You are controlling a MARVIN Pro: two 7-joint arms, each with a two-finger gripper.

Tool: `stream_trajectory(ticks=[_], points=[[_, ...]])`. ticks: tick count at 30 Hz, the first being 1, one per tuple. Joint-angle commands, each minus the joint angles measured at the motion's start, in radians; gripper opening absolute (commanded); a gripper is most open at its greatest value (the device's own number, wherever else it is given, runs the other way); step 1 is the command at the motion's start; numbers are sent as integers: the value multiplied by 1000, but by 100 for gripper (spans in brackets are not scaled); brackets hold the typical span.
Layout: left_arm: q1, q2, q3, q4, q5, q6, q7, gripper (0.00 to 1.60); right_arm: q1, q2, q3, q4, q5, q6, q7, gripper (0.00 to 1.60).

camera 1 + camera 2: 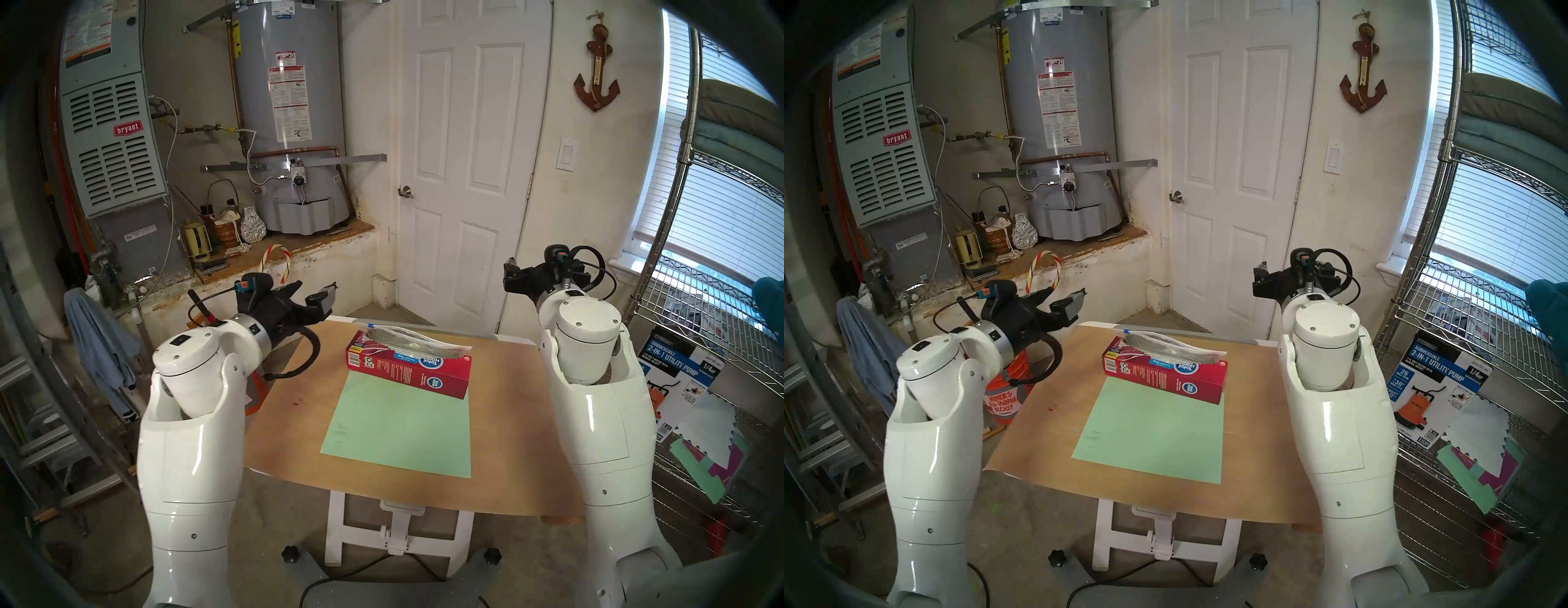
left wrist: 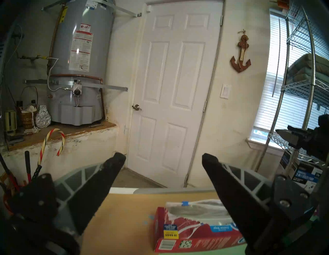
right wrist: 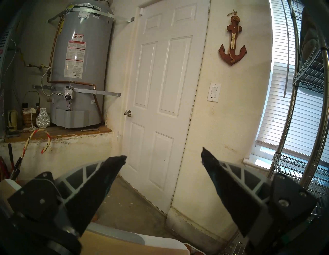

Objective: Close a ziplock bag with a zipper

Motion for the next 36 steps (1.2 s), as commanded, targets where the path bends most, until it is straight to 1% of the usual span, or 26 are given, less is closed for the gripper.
stream_trajectory(ticks=[1, 2, 3, 4, 5, 10, 12, 13, 14, 16, 19, 20, 22, 23, 26, 27, 28, 30, 33, 34, 35, 36], points=[[15, 113, 24, 16, 13, 15, -118, 160, 13, 1, 0, -20, 0, -3, 0, 160], [9, 136, 33, 28, 15, 18, -148, 160, 13, 1, 0, -20, 0, -3, 0, 160], [3, 132, 40, 35, 19, 28, -149, 160, 13, 1, 0, -20, 0, -3, 0, 160], [-4, 157, 50, 47, 30, 33, -181, 160, 13, 1, 0, -20, 0, -3, 0, 160], [-13, 162, 62, 55, 53, 46, -192, 160, 13, 1, 0, -20, 0, -3, 0, 160], [-74, 223, 116, 110, 103, 59, -288, 160, 13, 1, 0, -20, 0, -3, 0, 160], [-104, 248, 139, 132, 110, 63, -300, 160, 13, 1, 0, -20, 0, -3, 0, 160], [-116, 260, 150, 144, 127, 59, -310, 160, 13, 1, 0, -20, 0, -3, 0, 160], [-123, 266, 153, 155, 120, 51, -317, 160, 13, 1, 0, -20, 0, -3, 0, 160], [-149, 280, 170, 179, 139, 25, -336, 160, 13, 1, 0, -20, 0, -3, 0, 160], [-174, 284, 184, 215, 145, -27, -357, 160, 13, 1, 0, -19, 0, -3, 0, 160], [-186, 279, 183, 234, 139, -45, -368, 160, 13, 1, 0, -19, 0, -3, 0, 160], [-207, 295, 198, 262, 152, -71, -384, 160, 13, 1, 0, -19, 0, -3, 0, 160], [-210, 290, 195, 276, 146, -91, -390, 160, 13, 1, 0, -19, 0, -3, 0, 160], [-250, 303, 216, 337, 158, -130, -418, 160, 13, 1, 0, -19, 0, -3, 0, 160], [-254, 305, 218, 348, 161, -155, -425, 160, 13, 1, 0, -19, 0, -3, 0, 160], [-254, 305, 218, 348, 161, -155, -425, 160, 13, 1, 0, -19, 0, -3, 0, 160], [-287, 327, 237, 393, 174, -195, -458, 160, 13, 1, 0, -19, 0, -3, 0, 160], [-300, 355, 254, 415, 214, -249, -462, 160, 13, 1, 0, -19, 0, -3, 0, 160], [-310, 367, 257, 430, 207, -271, -493, 160, 13, 1, 0, -19, 0, -3, 0, 160], [-315, 375, 263, 434, 218, -279, -495, 160, 13, 1, 0, -19, 0, -3, 0, 160], [-324, 378, 263, 450, 213, -296, -512, 160, 13, 1, 0, -19, 0, -3, 0, 160]])
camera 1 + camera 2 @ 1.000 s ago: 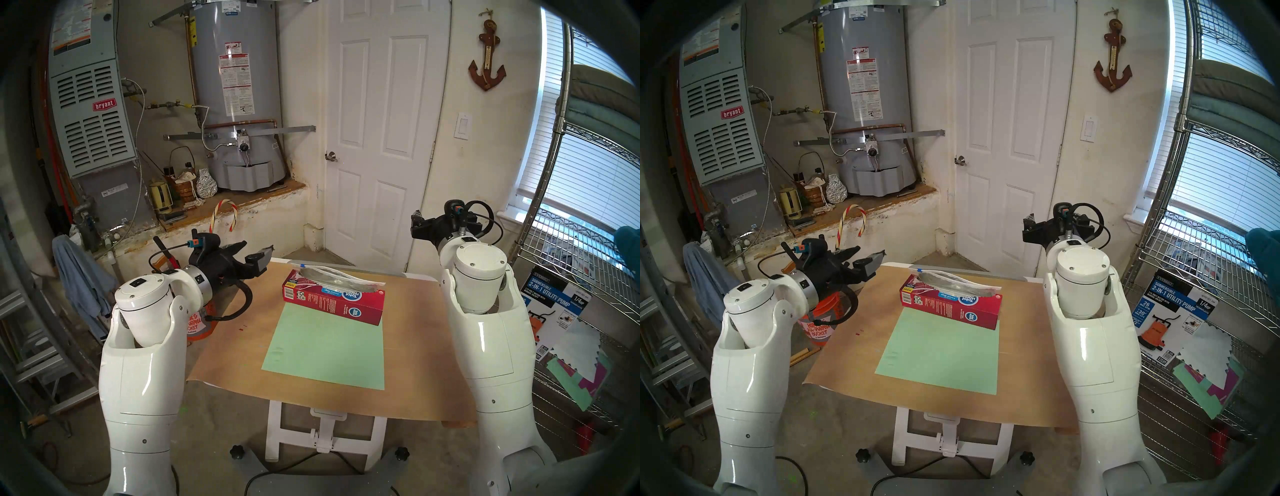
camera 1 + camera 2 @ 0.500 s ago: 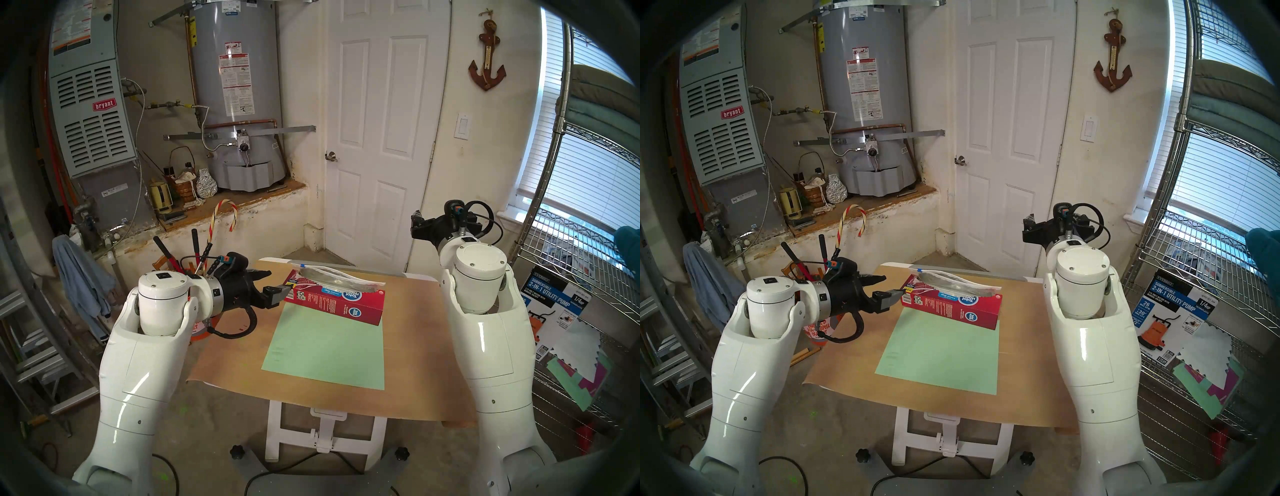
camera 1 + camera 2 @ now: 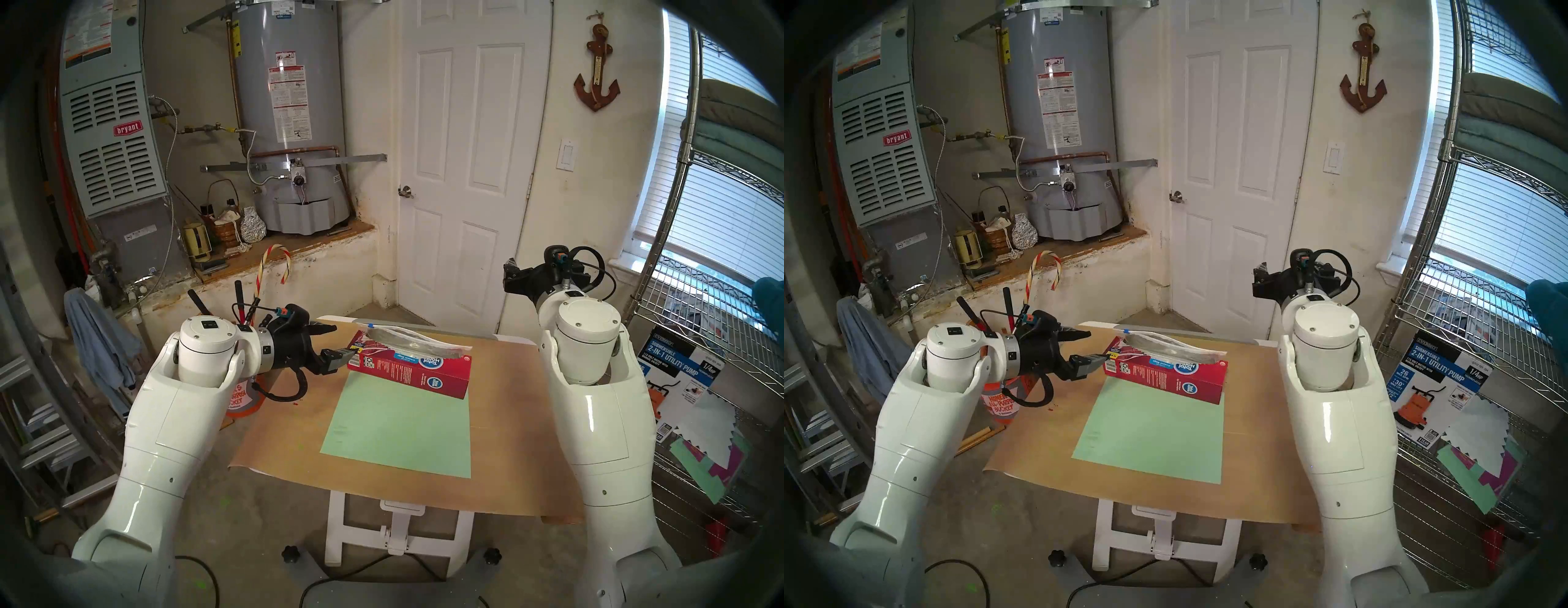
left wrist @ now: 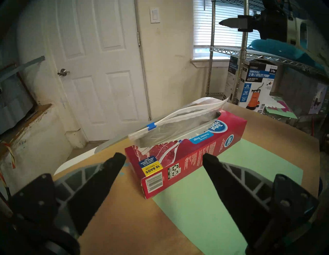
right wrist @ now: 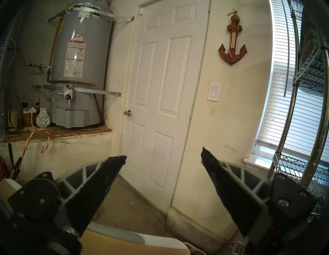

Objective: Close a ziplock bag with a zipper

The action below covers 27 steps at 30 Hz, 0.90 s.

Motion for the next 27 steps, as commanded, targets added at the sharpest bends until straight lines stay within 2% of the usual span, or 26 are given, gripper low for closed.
stream_trajectory(ticks=[1, 10, 14, 19, 20, 22, 25, 27], points=[[-100, 66, 12, 55, 11, -111, -75, 160, 14, 1, 0, -20, 0, -3, 1, 160], [-175, 68, 27, 172, 39, -206, -107, 160, 14, 1, 0, -20, 0, -3, 0, 160], [-225, 30, 34, 247, 44, -243, -112, 160, 14, 1, 0, -20, 0, -3, 0, 160], [-274, 9, 59, 302, 62, -256, -119, 160, 14, 1, 0, -20, 0, -3, 0, 160], [-259, 0, 49, 293, 66, -259, -107, 160, 14, 1, 0, -20, 0, -3, 0, 160], [-314, -14, 74, 360, 77, -264, -119, 160, 14, 1, 0, -19, 0, -4, 0, 160], [-320, -26, 75, 372, 86, -264, -116, 160, 14, 1, 0, -19, 0, -4, 0, 160], [-349, -34, 90, 409, 102, -269, -119, 160, 14, 1, 0, -19, 0, -4, 0, 160]])
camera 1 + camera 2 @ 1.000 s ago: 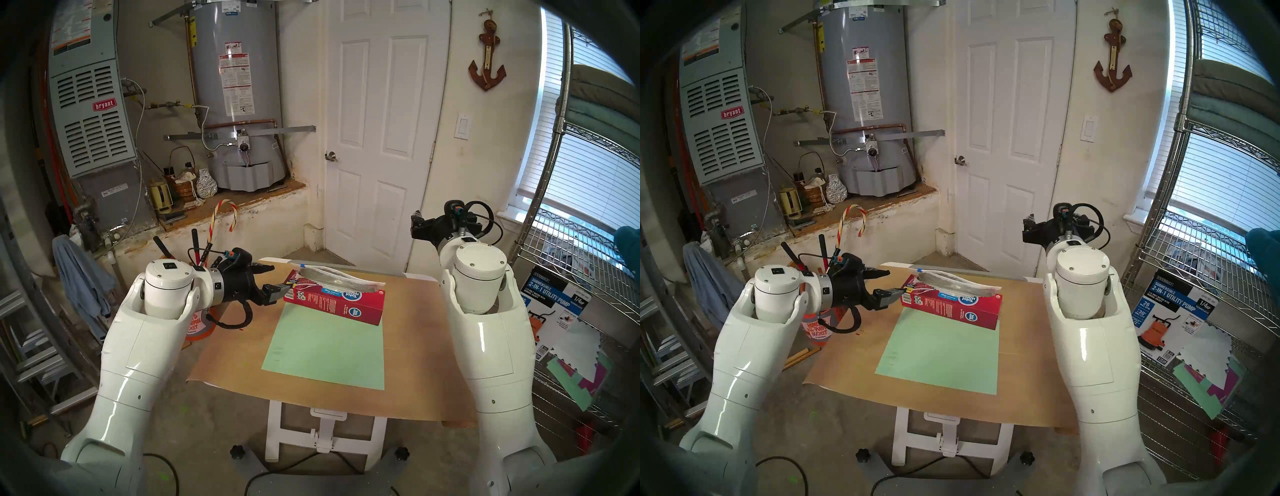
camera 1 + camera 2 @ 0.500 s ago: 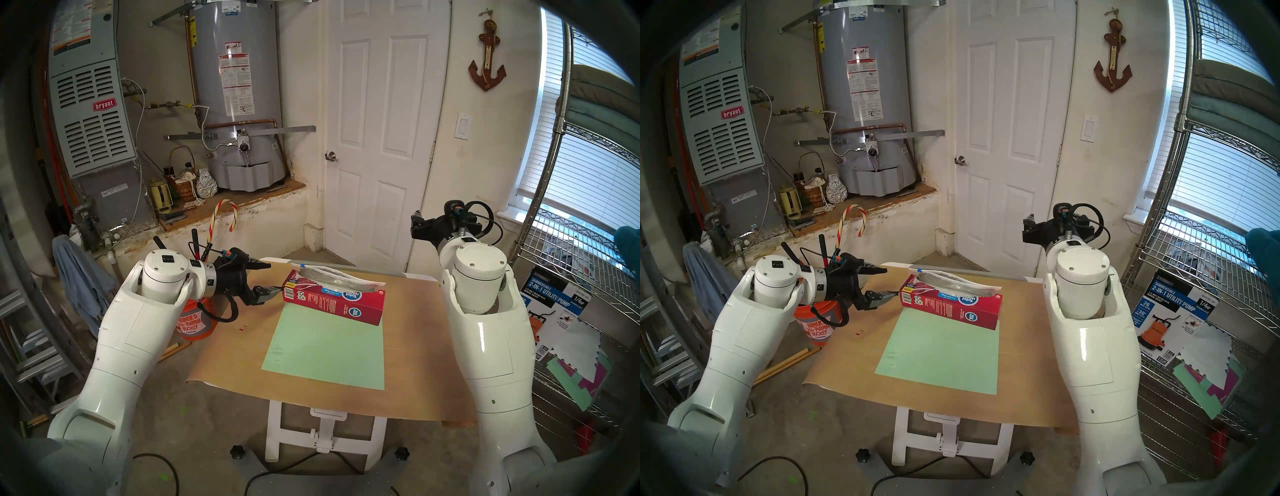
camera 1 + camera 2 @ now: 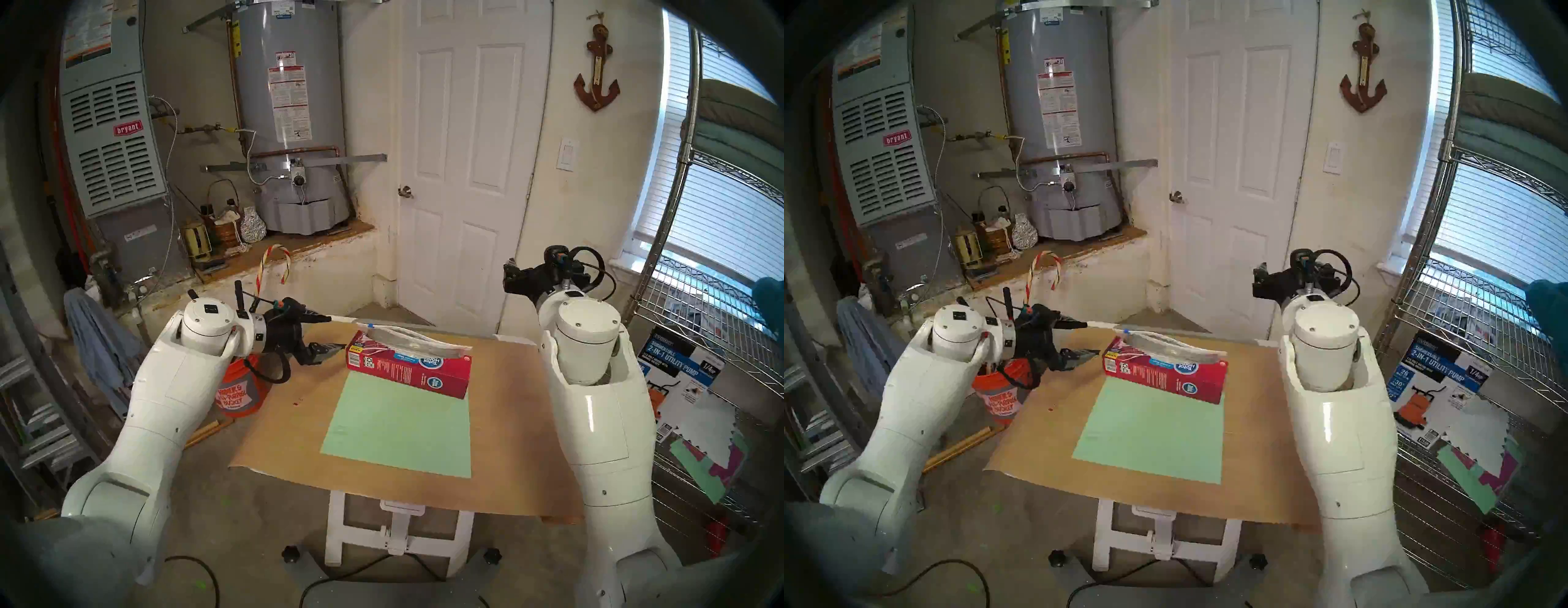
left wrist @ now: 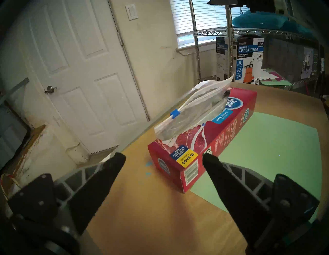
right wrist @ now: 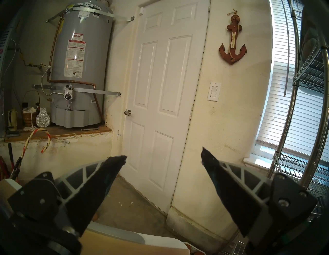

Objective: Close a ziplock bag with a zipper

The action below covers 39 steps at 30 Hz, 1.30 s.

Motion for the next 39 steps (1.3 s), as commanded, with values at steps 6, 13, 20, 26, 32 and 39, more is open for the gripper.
stream_trajectory(ticks=[6, 13, 20, 26, 32, 39], points=[[-151, -70, 18, 109, 45, -28, 9, 160, 14, 1, 0, -19, 0, -4, 0, 160], [-216, -99, 29, 183, 70, -42, 3, 160, 15, 1, 0, -18, 0, -4, 0, 160], [-292, -129, 49, 293, 96, -66, -20, 160, 15, 1, 0, -19, 0, -4, 0, 160], [-330, -148, 53, 358, 109, -85, -56, 160, 15, 1, 0, -19, 0, -4, 0, 160], [-376, -168, 58, 436, 118, -112, -89, 160, 15, 1, 0, -19, 0, -4, 0, 160], [-437, -185, 68, 532, 115, -156, -132, 133, 14, 1, 0, -19, 0, -4, 0, 160]])
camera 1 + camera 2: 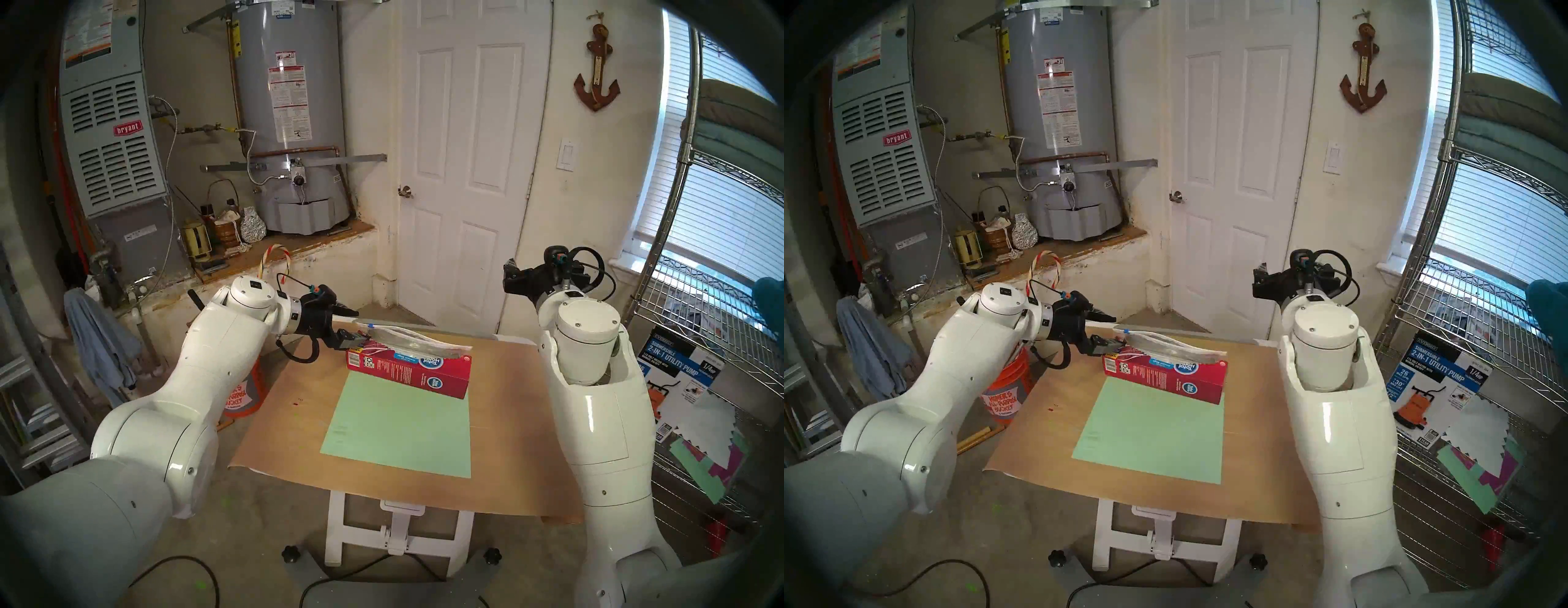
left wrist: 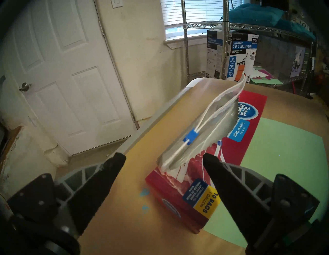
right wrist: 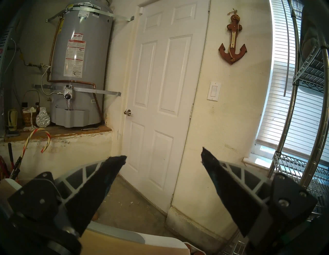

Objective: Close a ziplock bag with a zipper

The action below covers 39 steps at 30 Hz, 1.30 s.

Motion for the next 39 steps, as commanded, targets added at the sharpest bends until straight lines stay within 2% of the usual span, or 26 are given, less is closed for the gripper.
stream_trajectory(ticks=[1, 6, 7, 9, 12, 14, 16, 18, 19, 28, 29, 31, 32, 39], points=[[-108, -22, 0, 58, -11, -45, -40, 113, 15, 1, 0, -21, 0, -4, 1, 160], [-148, -17, 4, 138, -13, -91, -78, 99, 14, 2, 0, -22, 0, -3, 1, 160], [-153, -16, 4, 151, -13, -100, -84, 87, 14, 2, 0, -22, 0, -3, 1, 160], [-160, -14, 2, 168, -14, -116, -92, 79, 14, 2, 0, -22, 0, -3, 1, 160], [-178, -11, 1, 205, -14, -144, -118, 75, 14, 2, 0, -22, 0, -3, 1, 160], [-183, -11, -2, 217, -16, -155, -126, 61, 14, 2, 0, -22, 0, -3, 1, 160], [-189, -12, -4, 230, -17, -167, -133, 63, 14, 2, 0, -22, 0, -3, 1, 160], [-194, -15, -10, 243, -22, -179, -141, 56, 14, 2, 0, -22, 0, -3, 2, 160], [-196, -15, -10, 248, -22, -184, -144, 3, 14, 2, 0, -22, 0, -3, 2, 160], [-183, -22, -28, 249, -41, -205, -207, 0, 14, 2, 0, -23, 0, -2, 2, 160], [-179, -20, -32, 247, -45, -203, -213, 0, 14, 15, -2, -23, 7, -15, 24, 160], [-172, -17, -37, 239, -46, -201, -221, 0, 25, 22, -1, -36, 47, 14, 80, 160], [-169, -16, -39, 240, -48, -198, -226, 0, 31, 48, -18, -42, 68, 5, 108, 160], [-140, -12, -47, 223, -53, -208, -261, 0, 91, 92, -106, -65, 132, 34, 231, 160]])
